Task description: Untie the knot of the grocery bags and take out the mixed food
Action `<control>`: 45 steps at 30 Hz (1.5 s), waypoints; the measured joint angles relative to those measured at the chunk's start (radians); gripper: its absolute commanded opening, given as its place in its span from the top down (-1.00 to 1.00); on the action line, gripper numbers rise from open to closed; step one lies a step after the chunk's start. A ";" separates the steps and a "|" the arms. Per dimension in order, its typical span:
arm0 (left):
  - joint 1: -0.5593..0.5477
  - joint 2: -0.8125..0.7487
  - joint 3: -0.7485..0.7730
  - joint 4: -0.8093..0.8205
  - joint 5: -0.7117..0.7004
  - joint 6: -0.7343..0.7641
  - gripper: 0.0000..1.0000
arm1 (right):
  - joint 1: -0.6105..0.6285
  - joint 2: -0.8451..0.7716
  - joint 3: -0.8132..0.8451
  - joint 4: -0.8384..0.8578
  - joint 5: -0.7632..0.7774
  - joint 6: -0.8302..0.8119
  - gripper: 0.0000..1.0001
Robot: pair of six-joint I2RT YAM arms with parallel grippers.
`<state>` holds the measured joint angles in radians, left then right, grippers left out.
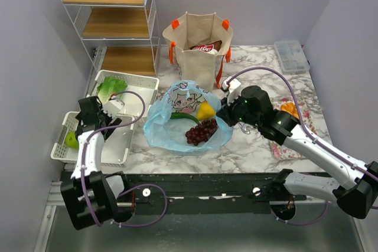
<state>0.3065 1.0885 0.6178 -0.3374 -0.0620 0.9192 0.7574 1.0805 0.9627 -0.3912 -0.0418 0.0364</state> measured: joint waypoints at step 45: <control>-1.227 0.519 0.348 0.201 0.217 -0.457 -0.54 | -0.063 -0.050 -0.143 -0.014 0.067 0.119 0.99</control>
<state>-0.9203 1.6073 0.9661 -0.1360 0.1555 0.4625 0.6945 1.0309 0.8196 -0.4053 0.0254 0.1558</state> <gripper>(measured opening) 0.812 0.027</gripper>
